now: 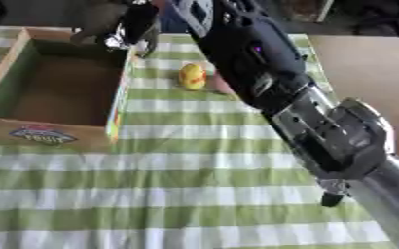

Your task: Pick up objects on the table and place them in the box.

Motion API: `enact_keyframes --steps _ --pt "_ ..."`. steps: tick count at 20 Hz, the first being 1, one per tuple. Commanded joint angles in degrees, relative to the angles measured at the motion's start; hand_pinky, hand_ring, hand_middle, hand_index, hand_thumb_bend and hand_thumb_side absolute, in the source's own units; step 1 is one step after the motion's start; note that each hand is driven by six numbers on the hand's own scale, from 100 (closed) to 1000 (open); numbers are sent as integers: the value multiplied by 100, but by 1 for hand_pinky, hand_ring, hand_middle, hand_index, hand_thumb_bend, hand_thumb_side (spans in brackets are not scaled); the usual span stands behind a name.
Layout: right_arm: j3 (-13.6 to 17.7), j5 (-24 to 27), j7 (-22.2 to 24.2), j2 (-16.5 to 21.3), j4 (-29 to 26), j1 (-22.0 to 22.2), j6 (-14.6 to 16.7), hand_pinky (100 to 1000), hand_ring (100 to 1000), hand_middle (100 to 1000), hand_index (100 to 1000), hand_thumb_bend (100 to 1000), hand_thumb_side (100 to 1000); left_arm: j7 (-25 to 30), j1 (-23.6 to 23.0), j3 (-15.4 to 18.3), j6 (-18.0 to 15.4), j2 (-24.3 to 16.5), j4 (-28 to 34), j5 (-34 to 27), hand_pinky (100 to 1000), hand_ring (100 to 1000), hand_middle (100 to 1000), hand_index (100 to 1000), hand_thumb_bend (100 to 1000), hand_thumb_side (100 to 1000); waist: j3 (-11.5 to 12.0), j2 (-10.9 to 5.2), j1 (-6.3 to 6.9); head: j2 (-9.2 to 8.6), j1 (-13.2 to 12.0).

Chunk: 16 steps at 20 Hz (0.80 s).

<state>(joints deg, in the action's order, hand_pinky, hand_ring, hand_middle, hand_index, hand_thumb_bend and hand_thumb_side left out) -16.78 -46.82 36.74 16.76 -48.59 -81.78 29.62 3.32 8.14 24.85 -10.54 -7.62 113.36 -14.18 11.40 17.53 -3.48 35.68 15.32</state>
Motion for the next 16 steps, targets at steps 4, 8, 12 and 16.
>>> enact_keyframes --steps 4,8,12,16 --pt "366 -778 37 -277 192 -292 504 446 429 131 249 100 436 58 131 -40 34 -129 123 -51 611 740 703 762 100 988 212 -43 -51 -214 247" --pt "504 -1294 -281 -402 341 -303 459 446 431 132 247 100 437 79 192 -39 54 -124 123 -54 612 741 703 762 100 991 345 16 -132 -305 358" --pt "579 -1665 -594 -557 495 -267 494 446 431 129 247 100 438 95 235 -39 63 -113 123 -53 612 740 703 761 100 994 433 73 -187 -338 432" --pt "649 -1981 -879 -674 644 -208 490 448 437 133 250 100 442 129 280 -54 80 -95 123 -52 613 740 695 759 100 996 489 129 -224 -343 505"
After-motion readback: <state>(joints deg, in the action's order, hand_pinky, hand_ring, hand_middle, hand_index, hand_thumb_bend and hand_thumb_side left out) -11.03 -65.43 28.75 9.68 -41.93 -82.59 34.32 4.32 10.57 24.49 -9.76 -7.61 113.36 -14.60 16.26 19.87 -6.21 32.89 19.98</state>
